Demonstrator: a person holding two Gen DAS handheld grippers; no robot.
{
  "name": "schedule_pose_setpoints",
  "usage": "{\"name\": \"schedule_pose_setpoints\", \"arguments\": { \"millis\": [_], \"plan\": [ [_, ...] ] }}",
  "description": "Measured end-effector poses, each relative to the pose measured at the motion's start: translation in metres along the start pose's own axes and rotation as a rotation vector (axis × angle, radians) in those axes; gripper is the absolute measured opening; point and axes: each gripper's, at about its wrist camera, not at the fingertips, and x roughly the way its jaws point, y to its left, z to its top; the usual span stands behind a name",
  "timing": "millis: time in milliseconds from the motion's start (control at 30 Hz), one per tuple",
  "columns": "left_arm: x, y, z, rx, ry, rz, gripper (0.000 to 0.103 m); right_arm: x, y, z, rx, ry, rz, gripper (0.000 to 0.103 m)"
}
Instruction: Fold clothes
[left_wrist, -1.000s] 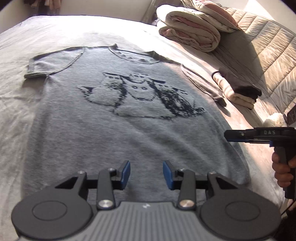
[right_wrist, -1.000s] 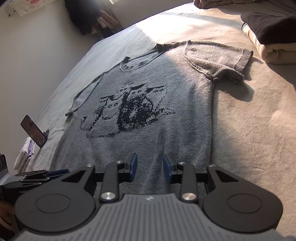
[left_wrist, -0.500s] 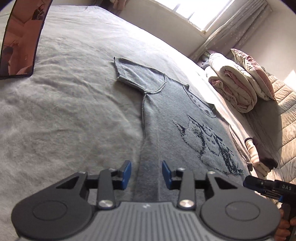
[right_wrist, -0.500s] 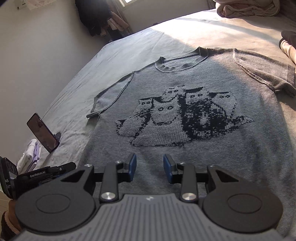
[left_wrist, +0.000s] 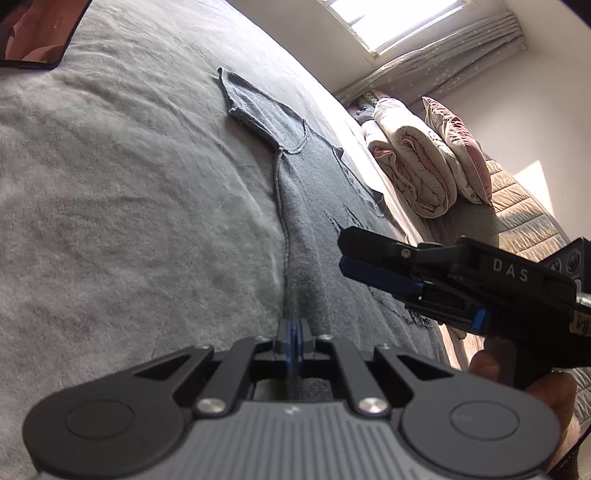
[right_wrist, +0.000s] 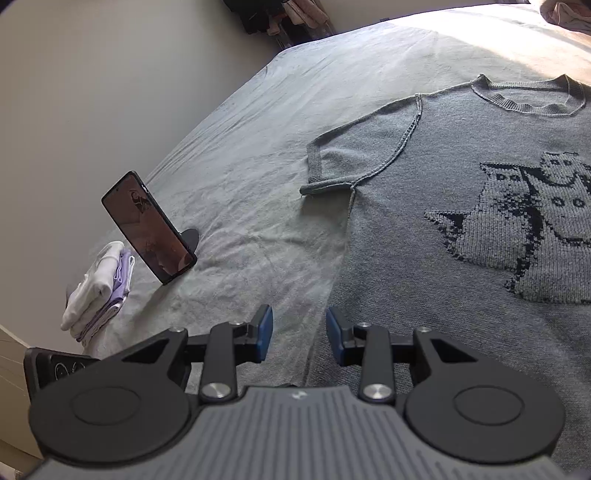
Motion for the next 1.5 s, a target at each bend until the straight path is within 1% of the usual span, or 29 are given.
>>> {"name": "schedule_pose_setpoints", "arguments": {
  "millis": [100, 267, 367, 467, 533, 633, 800, 1033, 1100, 1133, 1200, 1267, 1300, 1333, 1367, 1400, 1433, 1500],
  "plan": [
    [0.002, 0.0, 0.0, 0.003, 0.004, -0.009, 0.003, 0.008, 0.004, -0.006, -0.005, 0.02, -0.017, 0.037],
    [0.005, -0.003, 0.001, 0.015, 0.024, 0.004, 0.003, 0.01, 0.006, -0.015, -0.049, 0.021, -0.091, 0.037],
    [0.005, -0.006, 0.0, 0.022, 0.023, 0.008, 0.003, 0.01, 0.006, -0.02, -0.054, 0.033, -0.091, 0.037],
    [0.005, -0.009, 0.0, 0.043, 0.021, 0.004, 0.003, 0.004, 0.013, -0.02, -0.073, 0.016, -0.056, 0.037],
    [0.004, -0.009, -0.001, 0.057, 0.024, 0.005, 0.003, 0.006, 0.017, -0.019, -0.085, 0.033, -0.04, 0.037],
    [0.004, -0.01, -0.002, 0.067, 0.028, 0.002, 0.003, 0.014, 0.019, -0.019, -0.104, 0.054, -0.063, 0.037],
    [0.004, -0.013, -0.004, 0.081, 0.039, -0.005, 0.003, 0.02, 0.009, -0.023, -0.077, 0.067, -0.099, 0.037],
    [0.008, -0.018, -0.007, 0.115, 0.065, -0.009, 0.003, 0.023, 0.018, -0.032, -0.192, 0.06, -0.154, 0.036],
    [0.009, -0.02, -0.008, 0.132, 0.068, -0.006, 0.003, 0.025, 0.02, -0.034, -0.221, 0.057, -0.173, 0.033],
    [0.009, -0.021, -0.008, 0.139, 0.07, -0.004, 0.003, 0.025, 0.02, -0.034, -0.232, 0.058, -0.182, 0.029],
    [0.009, -0.022, -0.009, 0.148, 0.073, -0.004, 0.003, 0.026, 0.019, -0.034, -0.254, 0.062, -0.189, 0.027],
    [0.008, -0.022, -0.008, 0.149, 0.075, -0.006, 0.004, 0.026, 0.018, -0.035, -0.266, 0.062, -0.202, 0.018],
    [0.008, -0.02, -0.008, 0.141, 0.075, -0.009, 0.004, 0.026, 0.017, -0.035, -0.262, 0.059, -0.204, 0.017],
    [0.007, -0.019, -0.007, 0.133, 0.074, -0.009, 0.007, 0.025, 0.015, -0.035, -0.252, 0.055, -0.204, 0.013],
    [0.007, -0.018, -0.006, 0.125, 0.072, -0.009, 0.012, 0.025, 0.013, -0.034, -0.243, 0.051, -0.208, 0.005],
    [0.006, -0.017, -0.006, 0.114, 0.063, -0.002, 0.016, 0.023, 0.009, -0.033, -0.219, 0.045, -0.2, 0.005],
    [0.006, -0.015, -0.005, 0.105, 0.055, 0.0, 0.022, 0.021, 0.005, -0.032, -0.186, 0.041, -0.181, 0.005],
    [0.005, -0.012, -0.004, 0.082, 0.046, -0.013, 0.025, 0.014, -0.013, -0.028, -0.048, 0.024, -0.107, 0.005]
  ]
}}
